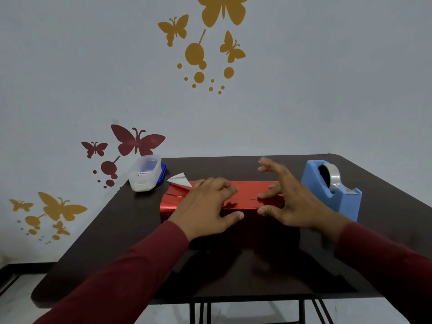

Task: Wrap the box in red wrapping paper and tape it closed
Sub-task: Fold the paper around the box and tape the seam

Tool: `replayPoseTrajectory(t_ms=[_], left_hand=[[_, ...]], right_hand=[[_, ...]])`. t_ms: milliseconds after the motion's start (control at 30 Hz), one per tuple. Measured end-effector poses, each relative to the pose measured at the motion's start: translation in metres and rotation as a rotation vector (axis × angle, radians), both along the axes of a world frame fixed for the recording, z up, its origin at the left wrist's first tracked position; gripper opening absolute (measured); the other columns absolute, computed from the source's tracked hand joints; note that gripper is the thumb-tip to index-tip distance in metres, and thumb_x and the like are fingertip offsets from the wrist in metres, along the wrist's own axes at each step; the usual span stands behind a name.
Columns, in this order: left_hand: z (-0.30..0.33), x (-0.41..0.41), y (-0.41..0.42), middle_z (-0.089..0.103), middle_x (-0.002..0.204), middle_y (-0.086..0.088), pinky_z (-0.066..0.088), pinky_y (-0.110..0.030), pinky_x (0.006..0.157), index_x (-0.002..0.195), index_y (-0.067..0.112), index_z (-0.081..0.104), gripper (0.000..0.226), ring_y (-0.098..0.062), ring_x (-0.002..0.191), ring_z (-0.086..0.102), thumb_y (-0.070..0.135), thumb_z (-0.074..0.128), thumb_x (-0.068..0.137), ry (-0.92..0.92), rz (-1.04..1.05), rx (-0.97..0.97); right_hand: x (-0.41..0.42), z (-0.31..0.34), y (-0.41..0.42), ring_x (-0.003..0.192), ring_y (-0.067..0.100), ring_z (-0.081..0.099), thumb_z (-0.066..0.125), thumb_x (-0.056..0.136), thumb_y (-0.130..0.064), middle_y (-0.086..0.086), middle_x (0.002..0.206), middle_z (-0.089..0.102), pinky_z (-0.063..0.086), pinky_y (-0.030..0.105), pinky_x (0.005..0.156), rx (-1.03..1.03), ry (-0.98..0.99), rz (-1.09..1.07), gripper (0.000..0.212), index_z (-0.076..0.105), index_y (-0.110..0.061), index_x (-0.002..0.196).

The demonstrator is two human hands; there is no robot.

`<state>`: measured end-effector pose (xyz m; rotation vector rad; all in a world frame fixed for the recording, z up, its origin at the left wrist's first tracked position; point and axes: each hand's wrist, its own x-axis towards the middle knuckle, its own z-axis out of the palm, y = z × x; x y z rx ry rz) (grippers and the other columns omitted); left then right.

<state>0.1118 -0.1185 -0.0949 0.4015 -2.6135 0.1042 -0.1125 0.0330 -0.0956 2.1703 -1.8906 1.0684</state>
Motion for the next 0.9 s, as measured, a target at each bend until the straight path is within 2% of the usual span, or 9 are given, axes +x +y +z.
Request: replayPoseTrajectory(t_ms=[100,333,400,533,667,733,833,900], left_hand=[[-0.006,-0.003,-0.002,0.059,0.120,0.014,0.040,-0.035,0.105,0.133,0.030,0.066,0.059,-0.008,0.114,0.052,0.070,0.048,0.092,-0.006,-0.018,0.033],[-0.014,0.003,-0.005,0.054,0.129,0.012,0.040,-0.032,0.104,0.140,0.032,0.061,0.059,-0.007,0.119,0.047,0.068,0.048,0.095,0.023,0.007,0.023],[-0.015,0.004,-0.006,0.056,0.126,0.013,0.039,-0.030,0.104,0.141,0.033,0.060,0.061,-0.007,0.119,0.045,0.070,0.046,0.095,0.018,0.024,0.026],[-0.022,0.006,-0.007,0.059,0.121,0.016,0.036,-0.030,0.104,0.141,0.034,0.060,0.062,-0.006,0.117,0.049,0.072,0.040,0.096,0.031,0.041,0.029],[-0.028,0.009,-0.003,0.062,0.118,0.018,0.032,-0.031,0.104,0.138,0.037,0.062,0.059,-0.005,0.112,0.053,0.071,0.035,0.098,0.081,0.081,-0.020],[-0.029,0.010,-0.001,0.063,0.116,0.019,0.031,-0.033,0.104,0.136,0.037,0.064,0.058,-0.005,0.109,0.054,0.070,0.035,0.099,0.102,0.089,-0.024],[-0.032,0.008,0.000,0.063,0.115,0.019,0.029,-0.035,0.105,0.135,0.037,0.065,0.056,-0.005,0.108,0.056,0.069,0.036,0.100,0.117,0.105,-0.033],[-0.035,0.007,0.001,0.063,0.113,0.019,0.028,-0.037,0.105,0.133,0.037,0.066,0.053,-0.005,0.107,0.056,0.068,0.038,0.100,0.138,0.108,-0.035]], right_hand=[[0.002,0.000,0.000,0.098,-0.006,0.072,0.090,0.078,-0.038,-0.021,0.152,0.034,0.056,0.040,0.099,0.008,-0.009,-0.003,0.115,0.008,-0.057,0.155],[0.001,0.001,0.001,0.101,-0.002,0.073,0.094,0.072,-0.036,-0.020,0.155,0.029,0.057,0.029,0.096,0.043,-0.196,-0.042,0.102,0.027,-0.061,0.144],[0.003,0.002,0.002,0.101,-0.004,0.072,0.093,0.072,-0.038,-0.022,0.155,0.029,0.056,0.027,0.096,0.067,-0.193,-0.057,0.099,0.029,-0.056,0.146],[0.006,0.003,0.004,0.102,-0.005,0.071,0.091,0.072,-0.046,-0.027,0.152,0.030,0.055,0.028,0.100,0.083,-0.164,-0.077,0.096,0.029,-0.059,0.144],[0.007,0.010,0.010,0.096,-0.004,0.073,0.088,0.065,-0.058,-0.021,0.150,0.033,0.060,0.030,0.094,0.063,-0.129,-0.143,0.093,0.038,-0.055,0.143],[0.007,0.016,0.013,0.101,0.001,0.073,0.085,0.067,-0.058,-0.015,0.150,0.037,0.061,0.031,0.092,-0.027,-0.191,-0.170,0.075,0.054,-0.046,0.134],[0.008,0.031,0.012,0.132,0.002,0.054,0.080,0.085,-0.040,-0.016,0.146,0.045,0.053,0.041,0.104,-0.095,-0.356,-0.173,0.024,0.073,-0.040,0.108],[0.011,0.044,0.008,0.133,-0.002,0.051,0.078,0.090,-0.026,-0.019,0.139,0.055,0.050,0.044,0.107,-0.041,-0.413,-0.145,0.014,0.077,-0.038,0.096]])
